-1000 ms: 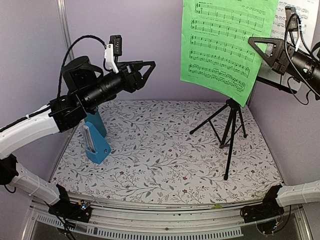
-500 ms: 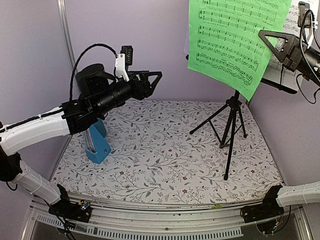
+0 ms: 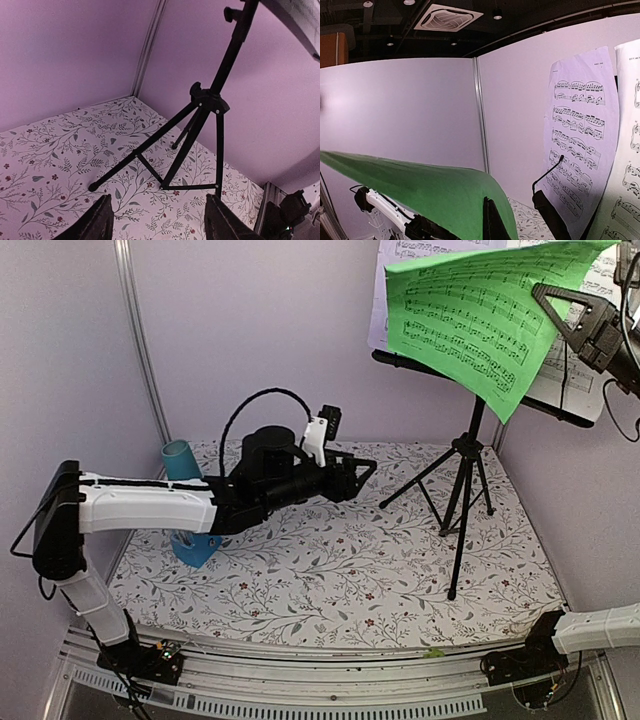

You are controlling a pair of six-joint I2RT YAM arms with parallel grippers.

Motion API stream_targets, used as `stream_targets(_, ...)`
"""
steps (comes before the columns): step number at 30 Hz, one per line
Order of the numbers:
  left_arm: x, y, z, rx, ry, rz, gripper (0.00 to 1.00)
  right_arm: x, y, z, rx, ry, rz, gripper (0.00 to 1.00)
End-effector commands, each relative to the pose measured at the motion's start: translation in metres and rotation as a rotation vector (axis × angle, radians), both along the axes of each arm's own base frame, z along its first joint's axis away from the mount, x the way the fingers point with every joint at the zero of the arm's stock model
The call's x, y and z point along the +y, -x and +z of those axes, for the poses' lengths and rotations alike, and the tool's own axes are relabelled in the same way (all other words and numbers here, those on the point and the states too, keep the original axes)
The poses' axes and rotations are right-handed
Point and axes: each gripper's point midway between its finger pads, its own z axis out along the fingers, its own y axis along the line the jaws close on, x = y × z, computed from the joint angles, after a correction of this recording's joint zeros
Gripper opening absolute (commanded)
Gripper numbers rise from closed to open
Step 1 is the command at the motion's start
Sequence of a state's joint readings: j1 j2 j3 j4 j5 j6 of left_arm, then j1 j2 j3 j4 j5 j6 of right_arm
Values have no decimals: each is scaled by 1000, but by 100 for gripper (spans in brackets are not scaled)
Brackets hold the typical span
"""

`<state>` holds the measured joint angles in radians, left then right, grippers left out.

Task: Set up the instrument practice props
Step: Adjust the music stand at the center of the board.

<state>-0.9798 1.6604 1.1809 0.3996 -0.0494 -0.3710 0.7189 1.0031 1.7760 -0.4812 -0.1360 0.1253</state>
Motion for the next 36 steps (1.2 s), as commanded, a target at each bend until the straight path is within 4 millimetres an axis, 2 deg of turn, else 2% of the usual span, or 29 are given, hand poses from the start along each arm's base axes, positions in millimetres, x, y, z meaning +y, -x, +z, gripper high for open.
stream_targets(1,-49,13,-11,-15,11,-89,63,-7,11,20,-58,-47,12,0)
stream_targets(5,-85,8,-40,4,-29,-129,61,-7,16,23,-62,-60,35,0)
stream_targets(6,-96,9,-54,16,-46,-145,60,-7,17,23,-62,-62,38,0)
stream_targets(11,-139,33,-87,58,-66,-212,61,0,17,20,-53,-51,73,0)
stream_targets(16,-166,58,-115,125,-52,-195,61,7,11,12,-29,-42,88,0)
stream_targets(21,-185,65,-140,175,-57,-141,61,12,7,2,-1,-38,96,0)
stream_targets(25,-180,52,-146,169,-68,-78,62,12,8,1,4,-40,103,0)
stream_targets(32,-143,6,-129,95,-66,-92,63,14,11,-2,1,-25,117,0)
stream_targets(36,-128,-21,-131,65,-75,-103,63,15,12,-3,-6,-20,130,0)
